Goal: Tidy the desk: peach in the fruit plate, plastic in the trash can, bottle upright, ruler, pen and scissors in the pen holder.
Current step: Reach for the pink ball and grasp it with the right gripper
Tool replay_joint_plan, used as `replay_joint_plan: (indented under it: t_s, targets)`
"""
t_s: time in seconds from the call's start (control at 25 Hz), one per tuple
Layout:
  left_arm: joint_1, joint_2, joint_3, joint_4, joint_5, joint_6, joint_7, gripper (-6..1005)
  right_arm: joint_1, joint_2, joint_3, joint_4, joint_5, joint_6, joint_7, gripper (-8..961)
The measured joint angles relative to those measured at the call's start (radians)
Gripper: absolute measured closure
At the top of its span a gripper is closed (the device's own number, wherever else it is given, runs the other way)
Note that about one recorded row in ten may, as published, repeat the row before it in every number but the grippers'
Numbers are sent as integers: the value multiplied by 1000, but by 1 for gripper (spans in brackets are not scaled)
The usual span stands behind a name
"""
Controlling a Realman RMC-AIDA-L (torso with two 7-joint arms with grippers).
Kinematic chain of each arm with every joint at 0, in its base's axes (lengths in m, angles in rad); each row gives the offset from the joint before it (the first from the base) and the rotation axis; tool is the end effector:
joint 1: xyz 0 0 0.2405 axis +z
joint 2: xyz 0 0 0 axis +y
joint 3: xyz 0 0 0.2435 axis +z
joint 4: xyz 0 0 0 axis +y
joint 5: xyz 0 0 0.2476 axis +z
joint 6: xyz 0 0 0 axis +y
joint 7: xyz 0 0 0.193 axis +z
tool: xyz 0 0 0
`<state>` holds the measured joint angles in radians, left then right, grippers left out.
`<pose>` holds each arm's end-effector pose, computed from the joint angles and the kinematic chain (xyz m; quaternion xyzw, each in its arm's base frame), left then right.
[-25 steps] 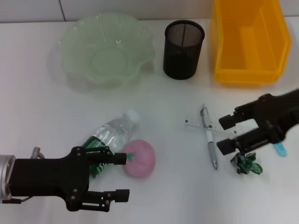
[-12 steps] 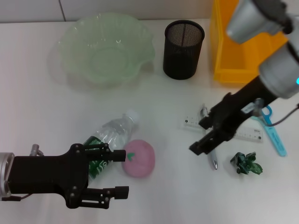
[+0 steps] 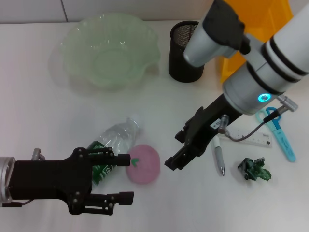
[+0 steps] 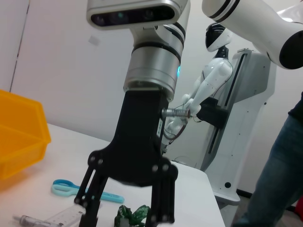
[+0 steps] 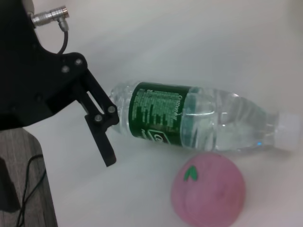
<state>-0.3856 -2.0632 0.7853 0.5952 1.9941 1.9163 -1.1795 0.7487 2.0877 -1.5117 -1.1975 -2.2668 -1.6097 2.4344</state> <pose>-0.2626 0.2638 -0.0437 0.9429 0.1481 0.2969 0.0281 0.1073 0.3548 -0.0993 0.9656 -0.2263 0.1275 0.0128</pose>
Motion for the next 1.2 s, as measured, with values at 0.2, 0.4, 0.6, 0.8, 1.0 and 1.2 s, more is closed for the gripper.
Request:
replay_joint_plan:
  t_s: [0.2,0.4,0.6,0.8,1.0,1.2]
  targets:
    - [0,0,0,0,0,-2,0,215,13,0,-82,45,3,84,14,171]
    - [3,0,0,0,0,-5,0,215,11,1,-174,63,32,171,19,172]
    - [3,0,0,0,0,-5,0,215,17,2,-239,104,56,250,19,172]
    - [8,-1,0,-1,0,-5,12,215,25,3,-299,144,95,343,23,172]
    - [8,-1,0,-2,0,-5,12,215,27,3,-338,157,130,378,14,221]
    - [11,-2,0,-2,0,-6,14,215,27,3,-342,153,131,376,15,418]
